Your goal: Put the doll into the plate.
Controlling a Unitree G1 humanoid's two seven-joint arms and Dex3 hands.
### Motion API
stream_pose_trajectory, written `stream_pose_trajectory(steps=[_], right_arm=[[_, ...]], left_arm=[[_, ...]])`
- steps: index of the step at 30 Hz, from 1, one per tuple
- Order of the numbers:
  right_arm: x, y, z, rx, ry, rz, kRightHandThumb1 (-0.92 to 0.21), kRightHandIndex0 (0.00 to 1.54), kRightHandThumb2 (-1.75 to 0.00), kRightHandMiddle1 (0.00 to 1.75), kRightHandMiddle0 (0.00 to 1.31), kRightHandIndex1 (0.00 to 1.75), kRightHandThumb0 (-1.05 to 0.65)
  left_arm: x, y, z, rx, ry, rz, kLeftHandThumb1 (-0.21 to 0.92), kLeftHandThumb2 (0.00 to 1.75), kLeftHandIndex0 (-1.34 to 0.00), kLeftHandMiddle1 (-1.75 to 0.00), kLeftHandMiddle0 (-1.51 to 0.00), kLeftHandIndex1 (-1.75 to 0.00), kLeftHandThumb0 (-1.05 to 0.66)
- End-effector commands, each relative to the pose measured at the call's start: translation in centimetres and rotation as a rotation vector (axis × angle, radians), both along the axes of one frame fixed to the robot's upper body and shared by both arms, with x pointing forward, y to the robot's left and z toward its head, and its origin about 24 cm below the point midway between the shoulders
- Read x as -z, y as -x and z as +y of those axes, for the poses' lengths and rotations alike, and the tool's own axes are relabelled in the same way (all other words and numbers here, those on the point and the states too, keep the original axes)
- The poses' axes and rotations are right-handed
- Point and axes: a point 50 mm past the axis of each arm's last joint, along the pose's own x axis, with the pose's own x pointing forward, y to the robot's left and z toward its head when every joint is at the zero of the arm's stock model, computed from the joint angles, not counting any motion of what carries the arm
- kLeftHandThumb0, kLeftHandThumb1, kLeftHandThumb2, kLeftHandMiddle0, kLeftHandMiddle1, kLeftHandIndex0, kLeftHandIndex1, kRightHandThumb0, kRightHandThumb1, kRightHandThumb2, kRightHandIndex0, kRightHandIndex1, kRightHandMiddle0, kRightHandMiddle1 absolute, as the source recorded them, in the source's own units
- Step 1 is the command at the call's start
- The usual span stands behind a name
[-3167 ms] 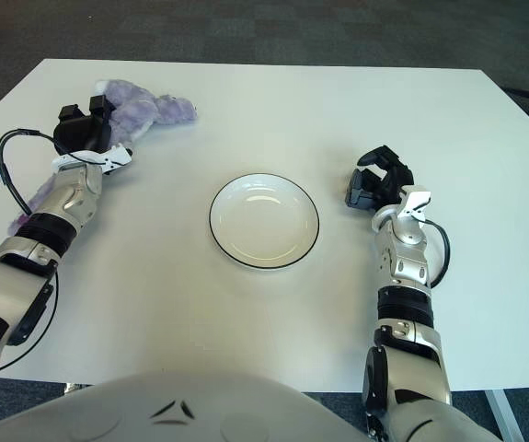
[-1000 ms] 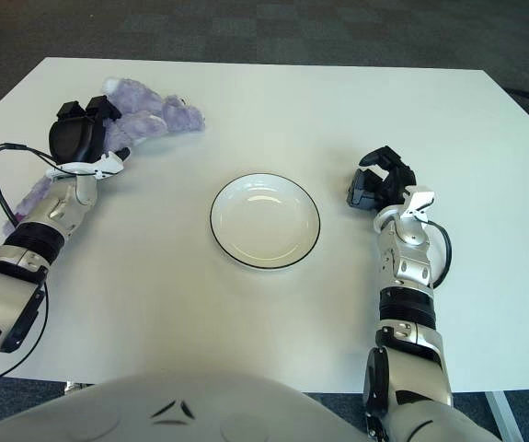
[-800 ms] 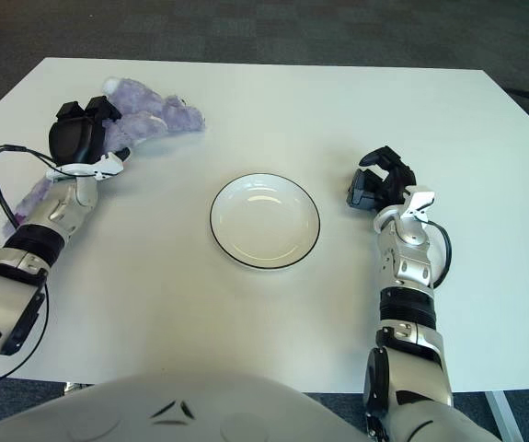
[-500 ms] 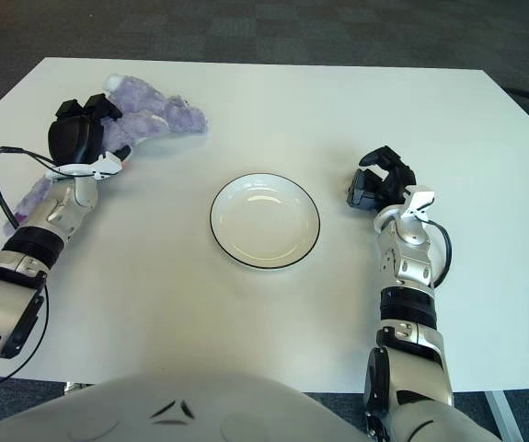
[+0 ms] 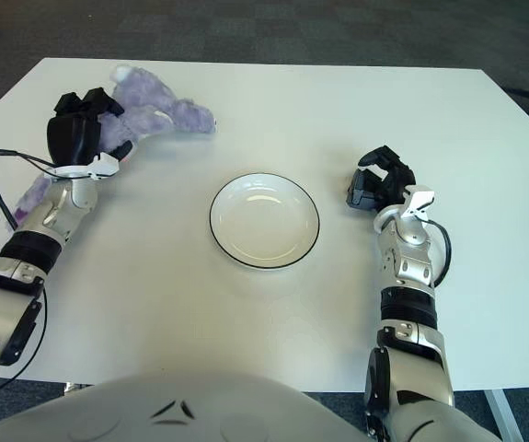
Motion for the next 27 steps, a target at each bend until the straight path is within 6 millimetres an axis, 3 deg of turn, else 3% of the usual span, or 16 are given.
stream_pose_trajectory(steps=[1, 27], right_arm=[[2.7, 1.0, -0.1, 0.006, -0.035, 0.135, -0.09, 0.79, -1.58, 1.75, 0.54, 1.73, 0.00], [2.7, 1.0, -0.2, 0.004, -0.011, 0.144, -0.09, 0.80, -1.59, 1.75, 0.54, 1.72, 0.00]], left_arm=[[-0.8, 0.3, 0.1, -0.001, 0.026, -0.070, 0.15, 1.52, -0.98, -1.75, -0.75, -1.75, 0.54], [-2.3, 1.3, -0.4, 0.001, 0.029, -0.226, 0.16, 1.51, -0.98, -1.75, -0.74, -1.75, 0.53]])
